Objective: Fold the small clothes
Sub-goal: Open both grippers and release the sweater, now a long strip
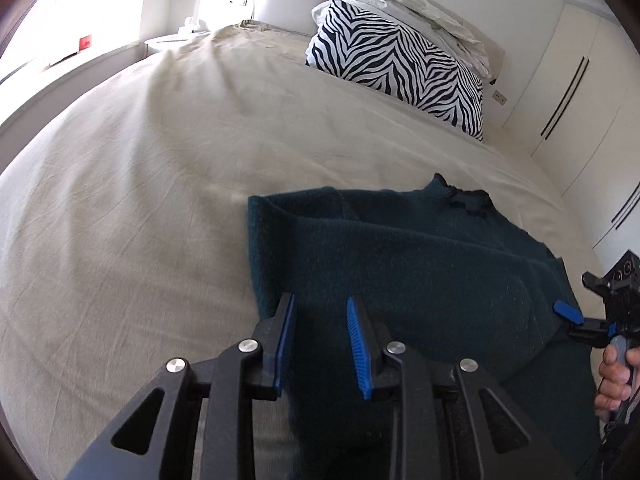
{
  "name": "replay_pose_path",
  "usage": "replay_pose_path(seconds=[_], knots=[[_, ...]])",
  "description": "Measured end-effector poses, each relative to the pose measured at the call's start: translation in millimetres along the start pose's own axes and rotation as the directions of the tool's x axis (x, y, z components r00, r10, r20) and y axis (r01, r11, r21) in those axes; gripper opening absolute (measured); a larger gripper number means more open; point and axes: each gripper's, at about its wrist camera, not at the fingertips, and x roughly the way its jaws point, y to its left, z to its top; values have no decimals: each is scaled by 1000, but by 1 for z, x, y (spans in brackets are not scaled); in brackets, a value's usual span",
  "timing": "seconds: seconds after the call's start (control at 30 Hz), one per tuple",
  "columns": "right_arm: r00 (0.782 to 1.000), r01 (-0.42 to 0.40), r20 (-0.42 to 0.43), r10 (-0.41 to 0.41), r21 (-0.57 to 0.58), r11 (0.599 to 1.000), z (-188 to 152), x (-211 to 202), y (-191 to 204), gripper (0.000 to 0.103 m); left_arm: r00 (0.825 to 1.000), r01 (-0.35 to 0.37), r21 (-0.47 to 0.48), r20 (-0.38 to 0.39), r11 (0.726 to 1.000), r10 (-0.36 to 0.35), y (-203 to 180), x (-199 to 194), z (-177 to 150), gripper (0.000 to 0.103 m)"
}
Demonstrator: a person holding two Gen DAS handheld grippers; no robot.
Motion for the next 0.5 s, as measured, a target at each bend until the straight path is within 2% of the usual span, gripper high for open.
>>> replay_pose_path(seconds=[0.13,0.27,0.3,0.4,0.5], knots=[[999,31,-16,-31,-4,1000,-20,-13,-4,62,999,-32,51,1,998,32,-7,-24,-22,33],[994,109,0,-109,14,994,-47,-48,-13,62,1000,-31,31,8,999,31,-3,-65,-49,44],[992,123,10,-123,19,992,-55,-62,-15,62,1000,-27,30,9,999,27,-3,-78,-58,50],[978,207,39,-207,3,978,-88,-108,-17,62,1000,5,21,3,1000,-5,-3,-113,-92,66],[955,292,42,-292,0,956,-130,-155,-24,62,998,37,12,-52,999,-37,-6,-135,-131,68]])
